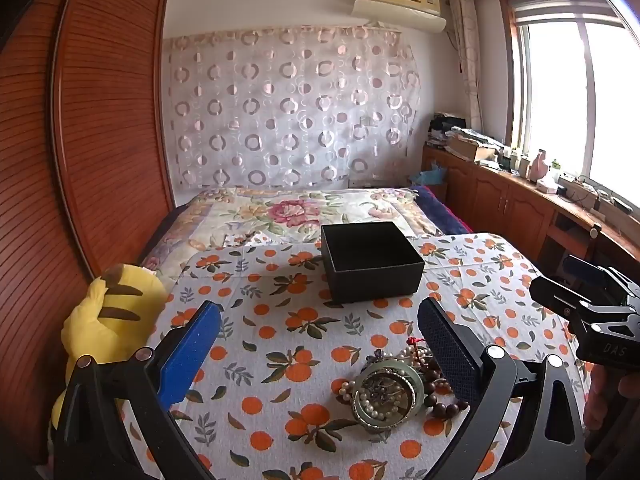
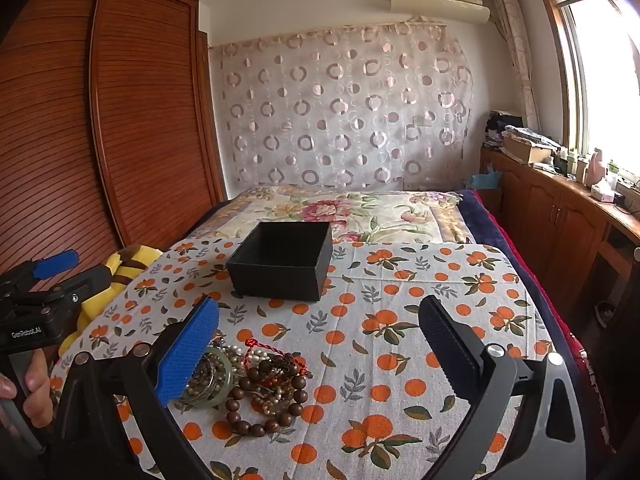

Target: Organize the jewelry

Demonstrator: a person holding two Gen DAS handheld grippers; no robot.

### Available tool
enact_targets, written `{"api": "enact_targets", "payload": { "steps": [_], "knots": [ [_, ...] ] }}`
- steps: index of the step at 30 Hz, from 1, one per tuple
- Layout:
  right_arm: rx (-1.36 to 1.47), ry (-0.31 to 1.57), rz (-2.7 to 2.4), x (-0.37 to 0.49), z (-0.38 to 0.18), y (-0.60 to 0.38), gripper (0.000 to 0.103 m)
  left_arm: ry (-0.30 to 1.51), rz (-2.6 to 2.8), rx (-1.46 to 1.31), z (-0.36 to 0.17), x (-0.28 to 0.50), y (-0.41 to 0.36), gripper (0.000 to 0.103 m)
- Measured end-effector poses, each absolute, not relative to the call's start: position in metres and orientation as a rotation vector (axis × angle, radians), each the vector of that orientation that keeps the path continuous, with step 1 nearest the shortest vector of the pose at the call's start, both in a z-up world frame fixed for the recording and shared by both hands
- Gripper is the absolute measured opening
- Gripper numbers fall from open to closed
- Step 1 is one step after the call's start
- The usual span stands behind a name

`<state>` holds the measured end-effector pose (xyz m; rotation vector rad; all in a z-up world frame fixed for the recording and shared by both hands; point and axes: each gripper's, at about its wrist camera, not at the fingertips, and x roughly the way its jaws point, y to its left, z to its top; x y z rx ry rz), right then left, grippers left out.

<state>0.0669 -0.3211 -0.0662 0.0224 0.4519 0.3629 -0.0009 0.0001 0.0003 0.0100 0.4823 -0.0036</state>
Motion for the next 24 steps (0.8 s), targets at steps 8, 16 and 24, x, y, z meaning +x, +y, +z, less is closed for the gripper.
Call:
{"api": "enact_targets", "payload": {
  "steps": [8, 16, 24],
  "knots": [
    [0.022, 0.453, 0.363, 0.067, -0.066, -0.321, 0.101, 0.484, -0.004, 0.01, 0.0, -0.001, 0.0, 0.096],
    [0.013, 0.467, 0.367, 0.069, -0.072, -0.319, 0.101, 0.534, -0.012, 0.007, -0.022, 0.014, 0.0, 0.096],
    [-0.013, 0.523, 0.407, 0.074, -0.096, -0.32, 0.096, 0.621, -0.051, 0.002, -0.045, 0.01, 0.007, 0.095]
  ]
}}
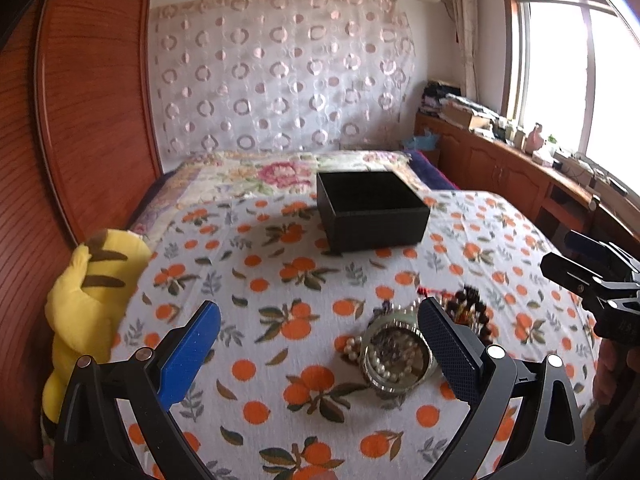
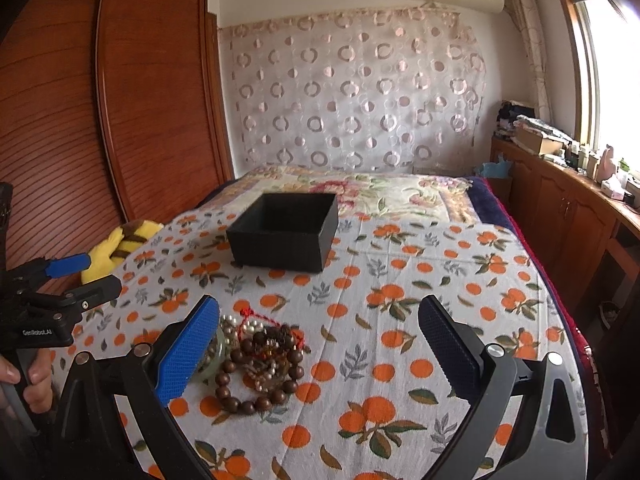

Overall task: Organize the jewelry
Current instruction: 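Grasp the brown bead bracelet with the right gripper while the left gripper grasps the silver bangle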

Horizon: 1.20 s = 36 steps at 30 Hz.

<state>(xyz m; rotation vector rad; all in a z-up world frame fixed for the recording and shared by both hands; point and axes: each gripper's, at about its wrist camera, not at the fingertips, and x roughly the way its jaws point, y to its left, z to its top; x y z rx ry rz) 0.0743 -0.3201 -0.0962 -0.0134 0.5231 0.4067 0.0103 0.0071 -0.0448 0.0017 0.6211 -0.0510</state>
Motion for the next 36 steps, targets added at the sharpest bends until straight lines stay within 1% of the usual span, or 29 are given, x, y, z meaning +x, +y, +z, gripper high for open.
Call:
{"api": "enact_targets", "payload": {
  "steps": [2, 5, 7, 10, 15, 17, 18, 20, 21, 22, 23, 27, 28, 29, 31, 36],
  "knots": [
    [-0.02, 0.546, 0.421, 0.076, -0.102, -0.319, 0.091, 0.65, -0.069, -0.008, -0.053, 0.013, 0.009, 0.095],
    [-0.038, 0.594, 0.448, 0.079, -0.114, -0.317, 0.077, 0.685, -0.098, -0.02, -0.062, 0.015, 0.011, 0.095],
    [-0.043, 0.626, 0.471, 0.081, -0.122, -0.314, 0.075, 0.713, -0.127, -0.035, -0.069, 0.018, 0.011, 0.095],
    [-0.059, 0.663, 0.496, 0.083, -0.134, -0.309, 0.067, 0.74, -0.158, -0.044, -0.076, 0.02, 0.01, 0.095],
    [-0.088, 0.679, 0.506, 0.081, -0.142, -0.303, 0.06, 0.806, -0.224, -0.062, -0.09, 0.026, 0.001, 0.072],
    [-0.09, 0.681, 0.507, 0.081, -0.142, -0.303, 0.06, 0.824, -0.245, -0.076, -0.094, 0.029, 0.0, 0.058],
    [-0.09, 0.68, 0.506, 0.081, -0.142, -0.303, 0.06, 0.833, -0.255, -0.085, -0.095, 0.03, -0.001, 0.054],
    [-0.091, 0.68, 0.505, 0.081, -0.143, -0.302, 0.06, 0.844, -0.266, -0.102, -0.097, 0.031, -0.001, 0.039],
    [-0.089, 0.68, 0.505, 0.081, -0.142, -0.302, 0.06, 0.846, -0.266, -0.114, -0.097, 0.031, 0.0, 0.035],
    [-0.087, 0.682, 0.506, 0.081, -0.143, -0.304, 0.06, 0.845, -0.269, -0.122, -0.098, 0.032, -0.001, 0.028],
    [-0.087, 0.683, 0.507, 0.081, -0.143, -0.304, 0.06, 0.849, -0.281, -0.131, -0.099, 0.032, -0.001, 0.025],
    [-0.088, 0.683, 0.508, 0.081, -0.143, -0.304, 0.06, 0.856, -0.275, -0.142, -0.101, 0.034, 0.0, 0.024],
    [-0.087, 0.683, 0.508, 0.081, -0.142, -0.304, 0.06, 0.855, -0.271, -0.145, -0.102, 0.035, 0.0, 0.021],
    [-0.088, 0.682, 0.511, 0.081, -0.142, -0.304, 0.06, 0.855, -0.269, -0.144, -0.102, 0.035, 0.0, 0.014],
    [-0.093, 0.681, 0.515, 0.081, -0.142, -0.302, 0.06, 0.849, -0.256, -0.14, -0.101, 0.035, 0.0, 0.007],
    [-0.101, 0.683, 0.524, 0.081, -0.143, -0.299, 0.06, 0.798, -0.241, -0.12, -0.093, 0.029, 0.001, 0.003]
  ]
}}
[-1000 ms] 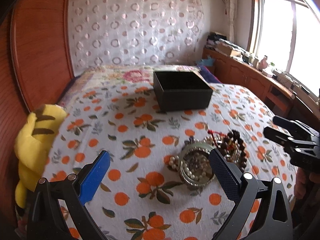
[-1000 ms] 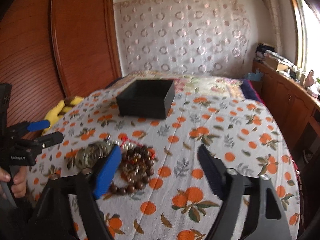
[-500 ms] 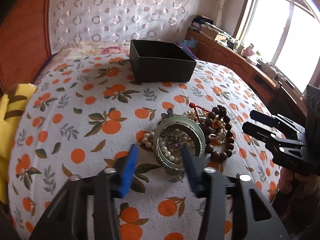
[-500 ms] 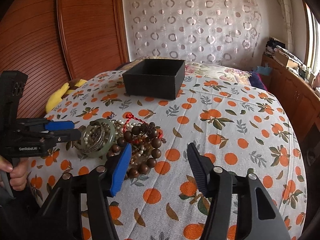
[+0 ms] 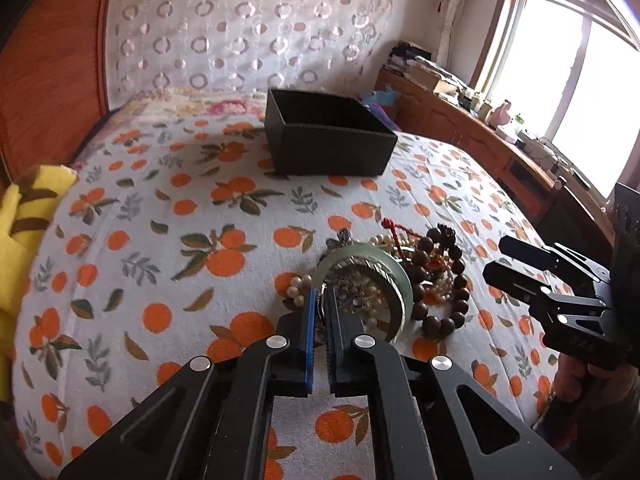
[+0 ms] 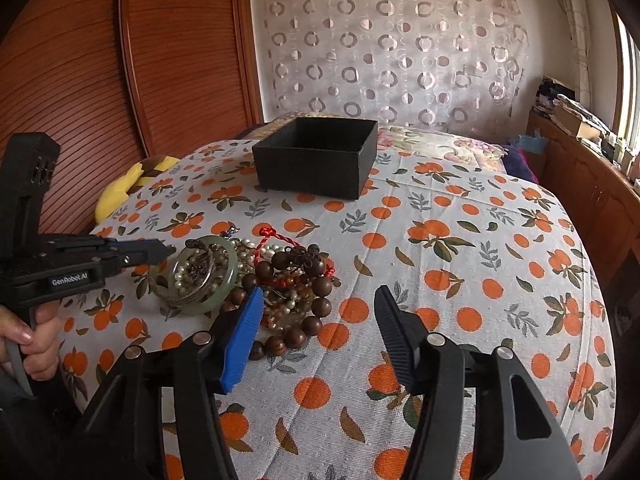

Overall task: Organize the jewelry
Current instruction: 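Grasp the brown bead bracelet with the right gripper while the left gripper grasps the silver bangle, then lift the bead bracelet with the right gripper while the left gripper carries the silver bangle toward the box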

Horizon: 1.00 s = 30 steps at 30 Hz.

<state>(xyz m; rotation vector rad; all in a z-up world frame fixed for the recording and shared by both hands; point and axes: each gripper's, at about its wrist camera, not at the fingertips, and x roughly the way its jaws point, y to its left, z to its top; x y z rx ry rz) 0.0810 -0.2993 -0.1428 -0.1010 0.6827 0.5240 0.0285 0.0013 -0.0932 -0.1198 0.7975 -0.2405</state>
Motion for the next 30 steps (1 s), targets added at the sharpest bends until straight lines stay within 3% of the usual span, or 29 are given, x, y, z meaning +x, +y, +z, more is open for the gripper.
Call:
{"api": "enact_targets", "payload": {
  "steps": [7, 17, 26, 28, 30],
  "knots": [
    [-0.122, 0.693, 0.527, 0.086, -0.144, -0.295, 0.058, 0.745, -0.226, -0.077, -0.083, 0.021, -0.001, 0.003],
    [-0.171, 0.75, 0.545, 0.111, -0.153, -0.285, 0.03, 0.666, -0.2, -0.088, -0.063, 0.013, 0.012, 0.002],
    [-0.159, 0.809, 0.569, 0.126, -0.162, -0.281, 0.028, 0.635, -0.195, -0.079, -0.055, 0.009, 0.013, 0.002],
    [-0.149, 0.815, 0.588, 0.126, -0.162, -0.282, 0.017, 0.638, -0.192, -0.079, -0.055, 0.009, 0.013, 0.003],
    [-0.146, 0.811, 0.606, 0.124, -0.161, -0.281, 0.015, 0.637, -0.191, -0.08, -0.055, 0.008, 0.013, 0.003]
  ]
}}
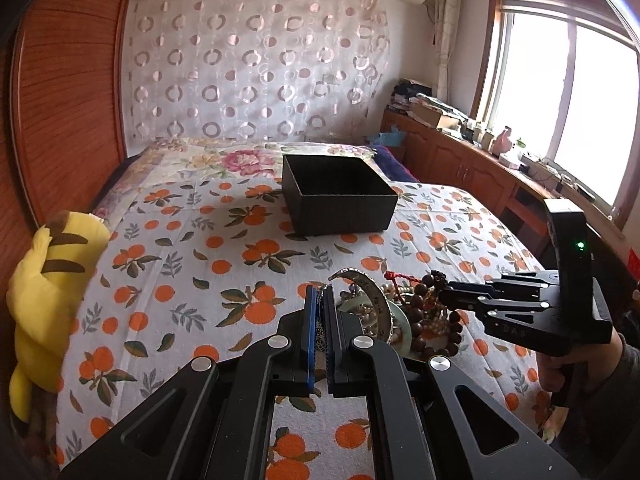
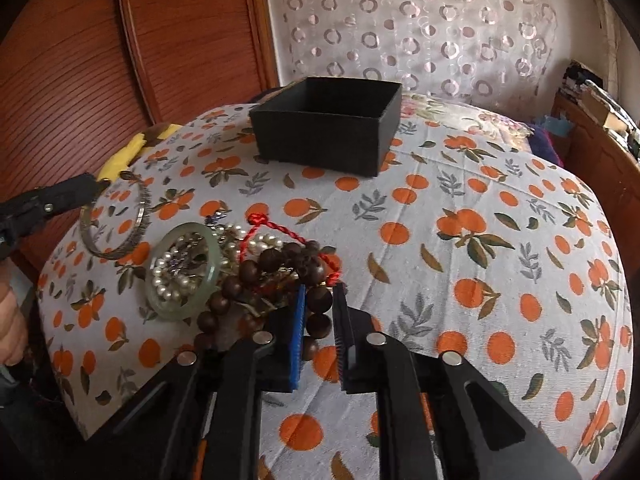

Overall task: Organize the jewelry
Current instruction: 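Lift the bead bracelet with the right gripper while the left gripper carries the silver bangle toward the box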

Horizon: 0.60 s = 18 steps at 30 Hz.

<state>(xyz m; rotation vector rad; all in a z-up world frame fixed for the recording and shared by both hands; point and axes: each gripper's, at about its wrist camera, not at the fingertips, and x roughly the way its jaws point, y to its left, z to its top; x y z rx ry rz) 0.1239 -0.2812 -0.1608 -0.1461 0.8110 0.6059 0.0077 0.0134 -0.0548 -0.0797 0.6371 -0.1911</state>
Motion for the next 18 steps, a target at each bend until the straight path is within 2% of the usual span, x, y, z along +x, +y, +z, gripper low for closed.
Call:
{"api": "enact_targets", "payload": {
  "steps": [18],
  "knots": [
    [-0.186, 0.585, 0.661, 0.083, -0.083, -0.282, 0.015, 0.591, -0.189, -0.057, -0.038, 0.016, 0.011, 0.003]
  ]
}}
